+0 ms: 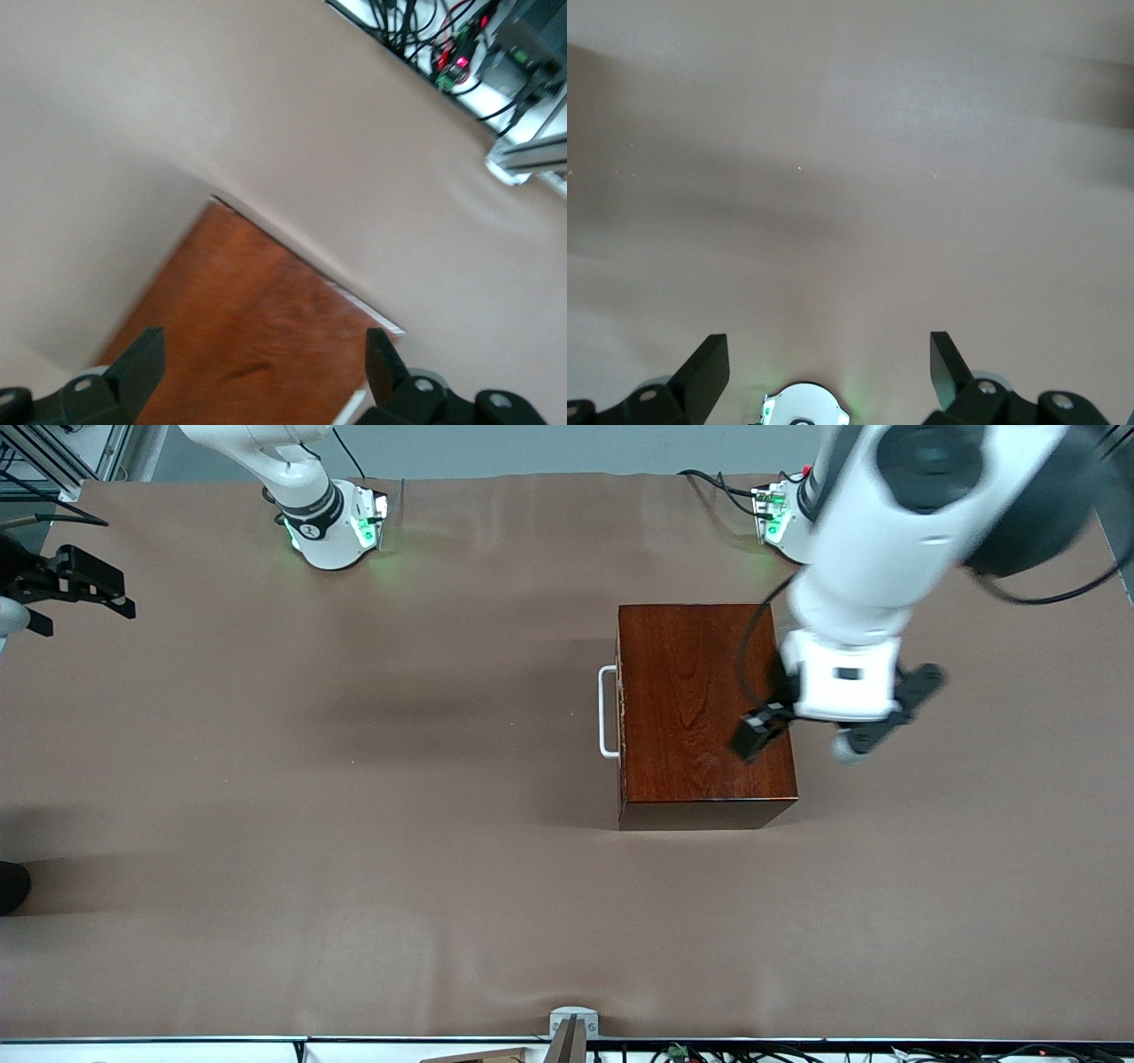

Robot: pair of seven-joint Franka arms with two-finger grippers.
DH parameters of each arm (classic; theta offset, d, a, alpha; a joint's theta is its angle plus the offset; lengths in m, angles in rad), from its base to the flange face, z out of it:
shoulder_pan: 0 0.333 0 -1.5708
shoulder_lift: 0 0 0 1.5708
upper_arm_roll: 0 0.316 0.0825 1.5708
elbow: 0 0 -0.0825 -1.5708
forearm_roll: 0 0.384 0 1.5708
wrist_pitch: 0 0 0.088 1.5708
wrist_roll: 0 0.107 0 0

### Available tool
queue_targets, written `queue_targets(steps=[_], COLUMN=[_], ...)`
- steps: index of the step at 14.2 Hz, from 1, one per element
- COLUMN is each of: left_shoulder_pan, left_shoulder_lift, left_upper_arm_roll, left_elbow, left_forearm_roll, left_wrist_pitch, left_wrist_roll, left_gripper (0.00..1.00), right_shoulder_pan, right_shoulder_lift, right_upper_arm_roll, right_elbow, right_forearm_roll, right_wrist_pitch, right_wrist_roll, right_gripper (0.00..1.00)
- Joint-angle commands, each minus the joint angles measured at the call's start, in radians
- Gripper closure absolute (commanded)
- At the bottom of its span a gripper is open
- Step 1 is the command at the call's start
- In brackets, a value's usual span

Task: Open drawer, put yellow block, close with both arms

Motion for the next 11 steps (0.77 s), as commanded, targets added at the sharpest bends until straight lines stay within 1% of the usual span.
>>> queue_targets(steps=[1,3,6,8,9,10,11], left_shoulder_pan=[0.074,0.13,0.183,0.215,0.244,0.29,0.374], left_shoulder_lift=[-0.076,-0.136,-0.213,-0.254,-0.266,-0.269,-0.28], left_upper_arm_roll=[-0.011,-0.011,-0.008,-0.008,-0.014,-0.052,-0.133], left_elbow=[-0.058,-0.119,-0.211,-0.264,-0.275,-0.278,-0.288], left_forearm_roll=[-0.016,-0.015,-0.009,-0.004,-0.004,-0.002,-0.002], left_wrist_pitch=[-0.097,-0.101,-0.101,-0.101,-0.101,-0.101,-0.108], left_wrist_roll=[0.238,0.371,0.568,0.678,0.747,0.799,0.817], left_gripper=[0.0,0.0,0.0,0.0,0.0,0.0,0.0], right_shoulder_pan=[0.002,0.002,0.002,0.002,0.003,0.003,0.003], right_shoulder_lift=[-0.008,-0.008,-0.008,-0.008,-0.008,-0.008,-0.008], right_upper_arm_roll=[0.001,0.001,0.001,0.001,0.001,0.001,0.001], right_elbow=[0.001,0.001,0.001,0.002,0.001,0.002,0.001], right_forearm_roll=[-0.005,-0.005,-0.005,-0.005,-0.005,-0.005,-0.005], right_wrist_pitch=[-0.005,-0.004,-0.004,-0.002,-0.004,-0.004,-0.002], right_wrist_roll=[0.003,0.003,0.003,0.003,0.003,0.003,0.003], right_gripper=[0.0,0.0,0.0,0.0,0.0,0.0,0.0])
